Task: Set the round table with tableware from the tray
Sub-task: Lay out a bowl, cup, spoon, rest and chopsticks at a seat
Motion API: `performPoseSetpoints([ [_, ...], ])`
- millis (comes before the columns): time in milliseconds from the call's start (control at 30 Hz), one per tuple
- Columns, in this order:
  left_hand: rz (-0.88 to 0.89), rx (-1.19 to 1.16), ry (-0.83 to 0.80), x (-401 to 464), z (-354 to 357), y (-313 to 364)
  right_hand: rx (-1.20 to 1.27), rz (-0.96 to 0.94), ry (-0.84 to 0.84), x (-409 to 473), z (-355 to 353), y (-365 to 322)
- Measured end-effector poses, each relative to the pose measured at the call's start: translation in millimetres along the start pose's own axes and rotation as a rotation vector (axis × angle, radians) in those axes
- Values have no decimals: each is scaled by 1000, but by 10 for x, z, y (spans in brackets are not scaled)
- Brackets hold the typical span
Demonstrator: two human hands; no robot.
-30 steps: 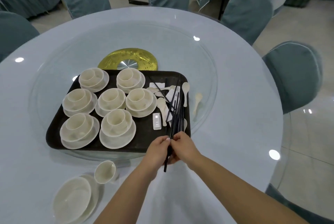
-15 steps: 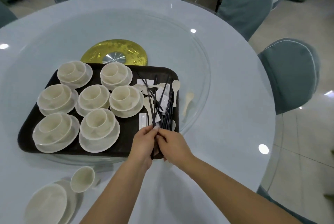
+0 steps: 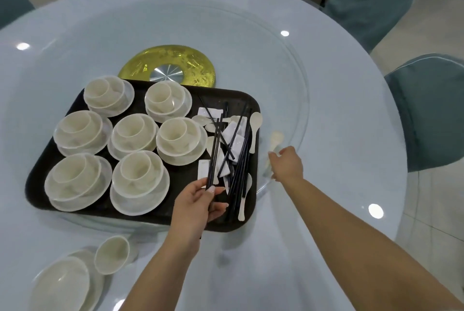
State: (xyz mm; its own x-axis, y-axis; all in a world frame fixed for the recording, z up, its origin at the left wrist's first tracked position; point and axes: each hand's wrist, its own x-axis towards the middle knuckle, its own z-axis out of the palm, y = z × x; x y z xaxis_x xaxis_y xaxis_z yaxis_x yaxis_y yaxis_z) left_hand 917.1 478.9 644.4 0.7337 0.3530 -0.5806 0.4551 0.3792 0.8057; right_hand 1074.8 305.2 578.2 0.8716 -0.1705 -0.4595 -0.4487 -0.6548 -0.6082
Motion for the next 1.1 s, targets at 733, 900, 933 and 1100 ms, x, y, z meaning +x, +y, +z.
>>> performPoseSetpoints([
  [733, 79, -46, 222, -381, -517, -93, 29, -244, -453, -1250, 749, -455],
  [900, 76, -46, 263, -524, -772, -149, -29, -175, -462, -1399, 931, -466],
  [933, 69, -52, 269, -553, -815, -161, -19, -165, -433, -1412, 933, -460],
  [1100, 48, -77, 255, -723, -1030, -218, 65, -220, -347, -1581, 970, -460],
])
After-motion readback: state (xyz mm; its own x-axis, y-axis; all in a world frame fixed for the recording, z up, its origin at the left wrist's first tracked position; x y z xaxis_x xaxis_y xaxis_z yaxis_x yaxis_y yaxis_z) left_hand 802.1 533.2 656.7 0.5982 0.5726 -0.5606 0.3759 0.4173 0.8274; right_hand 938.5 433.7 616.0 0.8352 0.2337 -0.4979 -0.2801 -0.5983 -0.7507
